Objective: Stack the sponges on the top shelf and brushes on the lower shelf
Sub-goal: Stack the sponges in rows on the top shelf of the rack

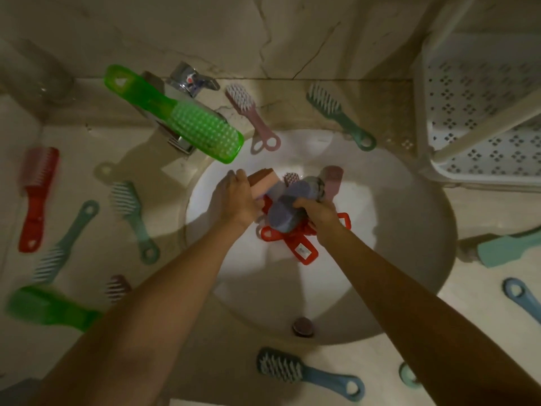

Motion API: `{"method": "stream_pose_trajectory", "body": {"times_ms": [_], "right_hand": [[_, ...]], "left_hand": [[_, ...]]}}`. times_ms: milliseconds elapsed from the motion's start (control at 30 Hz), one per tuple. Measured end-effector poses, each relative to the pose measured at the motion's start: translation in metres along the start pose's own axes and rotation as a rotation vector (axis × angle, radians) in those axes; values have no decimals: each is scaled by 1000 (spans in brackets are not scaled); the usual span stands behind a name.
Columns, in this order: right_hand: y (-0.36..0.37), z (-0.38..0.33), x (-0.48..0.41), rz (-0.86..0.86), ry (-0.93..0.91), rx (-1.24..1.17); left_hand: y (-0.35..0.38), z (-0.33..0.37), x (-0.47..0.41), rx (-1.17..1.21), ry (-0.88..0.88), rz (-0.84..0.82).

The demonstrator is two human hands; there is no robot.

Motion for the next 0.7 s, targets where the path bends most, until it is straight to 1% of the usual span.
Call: {"method": "stream_pose_trajectory", "body": {"times_ms": [100, 167, 233, 333, 367, 433, 467, 533, 600, 700], "right_hand": [[-13, -1, 10, 51, -51, -58], [-20, -2, 20, 7, -65, -87], [-27, -3, 30, -40, -95, -73], [-41, -8, 47, -91, -148, 2], [-46, -14, 58, -85, -159, 22], [-61, -24, 77, -6, -219, 120], [-70, -32, 86, 54, -279, 201], [-86, -50, 113, 165, -473, 401], [-95, -67, 148, 215, -668, 573], [-108, -89, 193, 301, -915, 699]], "left_hand": [[-7, 0, 16, 364, -213, 17], [-2, -2, 27, 603, -291, -50], [5, -1, 39, 810, -309, -142], [4, 7, 62, 1047, -327, -169], [3, 10, 68, 1142, -321, -196], [-2, 20, 81, 1310, -278, -265], [-8, 26, 87, 1376, -247, -273], [-23, 39, 99, 1503, -203, -266], [-40, 56, 110, 1600, -152, -262], [-72, 82, 122, 1643, -51, -257]]}}
Point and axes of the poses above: each hand's wrist, its own x-axis away from the middle knuckle, its own y-axis out of the palm, z = x × y, the point moved 4 cm from there along -x, towards the middle knuckle, and after that the axes turned 3 degrees about -x, right-handed, at the moved point
